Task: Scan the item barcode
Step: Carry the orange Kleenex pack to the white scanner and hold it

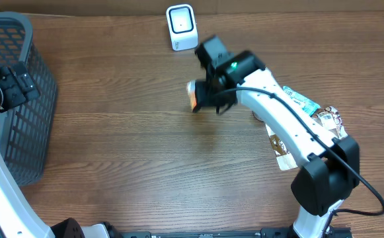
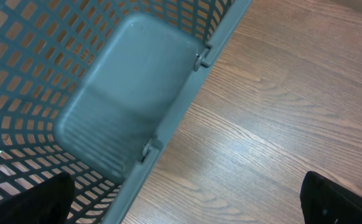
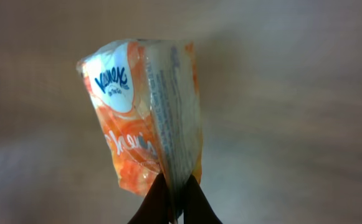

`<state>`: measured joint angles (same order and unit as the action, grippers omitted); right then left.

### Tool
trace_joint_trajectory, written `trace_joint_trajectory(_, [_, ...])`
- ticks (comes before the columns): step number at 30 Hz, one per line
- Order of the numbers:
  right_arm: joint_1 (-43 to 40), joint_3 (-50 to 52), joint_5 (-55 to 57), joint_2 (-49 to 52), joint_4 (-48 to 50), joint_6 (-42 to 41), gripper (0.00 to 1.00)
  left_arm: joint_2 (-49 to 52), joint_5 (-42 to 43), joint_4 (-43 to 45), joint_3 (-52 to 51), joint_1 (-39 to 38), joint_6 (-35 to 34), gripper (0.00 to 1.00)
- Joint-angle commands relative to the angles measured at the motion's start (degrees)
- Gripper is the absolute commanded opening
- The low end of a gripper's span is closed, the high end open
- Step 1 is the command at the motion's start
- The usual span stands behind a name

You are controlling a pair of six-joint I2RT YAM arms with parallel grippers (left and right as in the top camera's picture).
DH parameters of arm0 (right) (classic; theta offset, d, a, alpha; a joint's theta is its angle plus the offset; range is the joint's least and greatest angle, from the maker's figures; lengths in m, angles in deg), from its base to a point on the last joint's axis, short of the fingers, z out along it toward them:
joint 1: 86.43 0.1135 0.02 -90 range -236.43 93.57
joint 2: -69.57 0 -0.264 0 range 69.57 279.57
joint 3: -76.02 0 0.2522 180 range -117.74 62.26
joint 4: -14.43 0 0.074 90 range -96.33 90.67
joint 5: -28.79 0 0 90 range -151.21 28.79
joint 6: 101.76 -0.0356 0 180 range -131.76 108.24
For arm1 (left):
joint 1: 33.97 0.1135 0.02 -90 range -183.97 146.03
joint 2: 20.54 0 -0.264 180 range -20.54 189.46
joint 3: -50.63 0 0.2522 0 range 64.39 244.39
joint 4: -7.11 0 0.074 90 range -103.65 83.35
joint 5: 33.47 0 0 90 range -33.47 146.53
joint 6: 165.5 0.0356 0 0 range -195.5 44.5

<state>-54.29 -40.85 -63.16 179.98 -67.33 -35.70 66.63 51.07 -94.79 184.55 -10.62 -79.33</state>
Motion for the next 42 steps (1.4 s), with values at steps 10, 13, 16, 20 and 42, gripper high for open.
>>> trace_joint_trajectory(10, [1.3,-16.2,40.6,7.1,24.9,18.2,0.04,0.2,-0.5,0.1,0.7,0.2,1.1,1.0])
trace_joint_trajectory(13, [1.3,-16.2,40.9,11.7,38.4,30.9,0.04,0.2,-0.5,0.1,0.7,0.2,1.1,0.99])
trace_joint_trajectory(16, [1.3,-16.2,41.8,16.7,51.4,42.3,0.04,0.2,-0.5,0.1,0.7,0.2,1.1,1.0])
trace_joint_trajectory(20, [1.3,-16.2,41.7,23.6,66.1,55.6,0.04,0.2,-0.5,0.1,0.7,0.2,1.1,1.0])
trace_joint_trajectory(42, [0.9,-16.2,39.8,37.9,78.2,76.5,0.04,0.2,-0.5,0.1,0.7,0.2,1.1,1.0])
